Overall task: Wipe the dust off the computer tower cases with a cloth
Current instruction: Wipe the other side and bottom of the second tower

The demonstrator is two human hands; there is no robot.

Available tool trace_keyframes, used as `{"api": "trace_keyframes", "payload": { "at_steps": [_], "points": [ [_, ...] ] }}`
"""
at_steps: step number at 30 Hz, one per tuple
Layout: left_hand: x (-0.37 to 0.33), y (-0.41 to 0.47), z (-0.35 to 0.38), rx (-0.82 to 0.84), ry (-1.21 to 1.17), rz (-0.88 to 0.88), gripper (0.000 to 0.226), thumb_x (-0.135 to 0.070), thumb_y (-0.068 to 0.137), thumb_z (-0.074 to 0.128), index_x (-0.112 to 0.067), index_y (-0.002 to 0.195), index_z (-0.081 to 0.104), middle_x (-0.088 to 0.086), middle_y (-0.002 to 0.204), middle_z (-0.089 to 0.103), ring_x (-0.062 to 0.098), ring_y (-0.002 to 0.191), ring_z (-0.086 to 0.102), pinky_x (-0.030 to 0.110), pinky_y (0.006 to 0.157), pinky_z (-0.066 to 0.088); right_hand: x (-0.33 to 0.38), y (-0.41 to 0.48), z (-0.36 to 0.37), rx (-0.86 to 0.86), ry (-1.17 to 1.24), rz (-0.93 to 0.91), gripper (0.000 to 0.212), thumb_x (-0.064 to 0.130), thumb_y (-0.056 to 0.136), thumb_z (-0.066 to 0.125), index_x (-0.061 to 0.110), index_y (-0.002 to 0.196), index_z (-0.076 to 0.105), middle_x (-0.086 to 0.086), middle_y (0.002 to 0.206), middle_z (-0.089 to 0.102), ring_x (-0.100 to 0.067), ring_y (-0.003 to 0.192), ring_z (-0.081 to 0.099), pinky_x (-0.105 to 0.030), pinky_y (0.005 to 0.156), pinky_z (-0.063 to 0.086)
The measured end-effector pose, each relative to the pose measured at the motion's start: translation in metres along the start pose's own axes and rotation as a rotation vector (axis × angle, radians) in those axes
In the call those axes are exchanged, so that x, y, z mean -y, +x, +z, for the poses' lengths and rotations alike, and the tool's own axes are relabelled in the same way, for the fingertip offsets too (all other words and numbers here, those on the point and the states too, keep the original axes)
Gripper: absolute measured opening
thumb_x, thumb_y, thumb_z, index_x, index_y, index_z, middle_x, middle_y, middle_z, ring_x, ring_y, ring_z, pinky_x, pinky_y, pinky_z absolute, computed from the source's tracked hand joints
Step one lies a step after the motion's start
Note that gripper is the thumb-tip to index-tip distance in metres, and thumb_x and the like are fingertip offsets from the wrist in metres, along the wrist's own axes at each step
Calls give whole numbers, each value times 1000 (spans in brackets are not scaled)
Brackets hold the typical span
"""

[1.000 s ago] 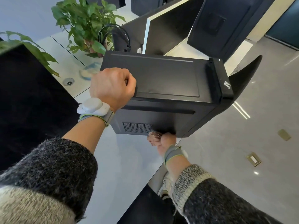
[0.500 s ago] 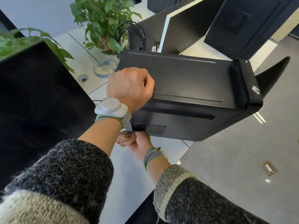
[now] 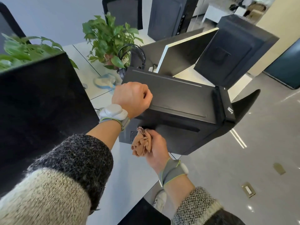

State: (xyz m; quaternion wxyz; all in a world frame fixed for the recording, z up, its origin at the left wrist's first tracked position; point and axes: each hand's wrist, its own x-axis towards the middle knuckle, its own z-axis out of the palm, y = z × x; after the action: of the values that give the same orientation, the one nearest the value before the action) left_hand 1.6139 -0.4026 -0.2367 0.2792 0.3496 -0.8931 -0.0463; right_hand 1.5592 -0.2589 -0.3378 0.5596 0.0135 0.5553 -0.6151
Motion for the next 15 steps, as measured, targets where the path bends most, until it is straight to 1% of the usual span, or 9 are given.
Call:
{"api": "trace_keyframes", "payload": {
  "at_steps": [3,5,6,8,10,11,12,14,15],
  "points": [
    [5,-3,-8,42,-106,0,43,-33,94,56,-17,57,40,-3,51,40,25,52,47,28,49,29,6,-11,17,74,-82,-67,24,19,105,56,3,103,75,-12,89,71,-26,85,67,-35,75,52],
    [9,-11,-19,31,-224,-43,47,-31,95,60,-19,55,38,-4,50,39,18,50,41,28,50,28,13,-24,24,144,-194,-106,26,15,107,54,1,109,76,-12,101,78,-25,92,72,-36,79,56],
    [12,-17,-29,7,-263,-69,49,-30,96,60,-22,54,35,-4,49,37,17,49,39,28,50,29,17,-33,28,167,-281,-154,27,16,107,55,0,110,77,-15,106,79,-28,96,73,-40,85,59],
    [20,-29,-40,-37,-290,-144,50,-30,96,60,-24,54,34,-4,48,37,20,49,39,30,51,32,27,-47,31,170,-544,-310,31,31,107,59,5,106,76,-18,105,78,-35,98,73,-51,94,59],
    [25,-41,-46,-55,-273,-244,50,-29,96,61,-21,53,36,-2,48,39,23,51,39,32,52,33,39,-65,27,137,-790,-491,33,48,104,60,18,100,74,-7,93,77,-26,90,73,-55,90,59],
    [27,-45,-49,-64,-270,-290,51,-28,96,62,-20,53,36,-1,48,39,24,53,38,32,52,33,45,-75,24,107,-838,-564,28,50,103,62,24,104,73,0,91,77,-19,88,73,-51,88,60],
    [29,-49,-51,-71,-266,-330,52,-28,96,62,-18,53,35,0,48,39,25,55,38,32,52,34,52,-86,23,76,-837,-628,23,49,102,64,30,112,71,7,93,76,-13,88,73,-44,86,61],
    [34,-53,-57,-75,-269,-384,51,-28,95,62,-16,53,35,1,48,37,27,57,36,32,52,32,67,-103,22,-30,-856,-793,26,47,102,66,39,126,65,17,94,74,-7,91,71,-27,81,59],
    [35,-54,-59,-71,-279,-392,50,-28,94,62,-16,53,35,1,47,35,27,56,34,31,52,30,75,-104,19,-109,-898,-919,28,47,103,65,40,130,63,18,94,73,-7,91,70,-22,80,56]
  ]
}}
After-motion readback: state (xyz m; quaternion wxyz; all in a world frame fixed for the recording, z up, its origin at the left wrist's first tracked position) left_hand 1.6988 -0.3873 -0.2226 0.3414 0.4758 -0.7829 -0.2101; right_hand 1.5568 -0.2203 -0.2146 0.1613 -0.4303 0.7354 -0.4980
